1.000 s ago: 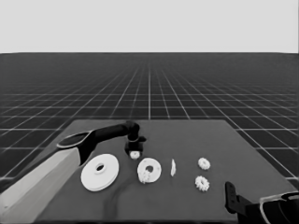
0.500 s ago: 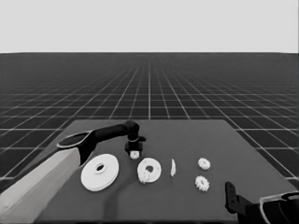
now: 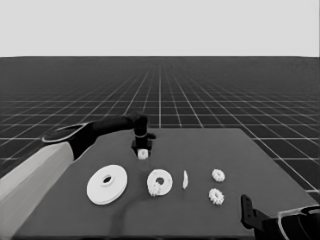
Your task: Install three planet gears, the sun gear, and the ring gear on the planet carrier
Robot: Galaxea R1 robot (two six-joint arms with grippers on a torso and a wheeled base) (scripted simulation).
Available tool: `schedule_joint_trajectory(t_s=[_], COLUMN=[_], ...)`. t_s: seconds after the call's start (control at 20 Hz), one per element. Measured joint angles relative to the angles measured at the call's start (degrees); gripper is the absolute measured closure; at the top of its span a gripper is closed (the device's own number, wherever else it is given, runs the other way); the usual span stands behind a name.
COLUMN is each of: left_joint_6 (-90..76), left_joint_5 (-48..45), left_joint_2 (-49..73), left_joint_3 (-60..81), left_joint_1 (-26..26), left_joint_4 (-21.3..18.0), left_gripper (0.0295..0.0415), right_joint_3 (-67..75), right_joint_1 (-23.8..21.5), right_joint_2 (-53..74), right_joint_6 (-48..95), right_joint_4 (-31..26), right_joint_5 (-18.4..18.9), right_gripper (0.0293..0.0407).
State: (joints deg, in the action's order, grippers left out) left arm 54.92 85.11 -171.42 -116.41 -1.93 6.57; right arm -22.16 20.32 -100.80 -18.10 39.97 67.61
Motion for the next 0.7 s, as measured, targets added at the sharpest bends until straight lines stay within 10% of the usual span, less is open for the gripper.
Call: schedule_joint_trajectory(t_s=[0.5,0.7], left_joint_6=[13.0,9.9], left_joint_5=[1.4,-2.1], left_joint_2=[-3.9,-5.8], left_joint_3=[9.2,3.5], left_joint_1=[0.7,8.0], left_joint_4=[1.6,7.9], left_gripper=[0.0398,0.0398], right_joint_3=[0.0,0.0], right_joint_1=[0.0,0.0], right_joint_2=[0.0,0.0], right_joint_6=[0.0,0.0], right_joint_4=[0.0,0.0], right_joint_5=[0.0,0.0], right_gripper=[0.0315,0.0315])
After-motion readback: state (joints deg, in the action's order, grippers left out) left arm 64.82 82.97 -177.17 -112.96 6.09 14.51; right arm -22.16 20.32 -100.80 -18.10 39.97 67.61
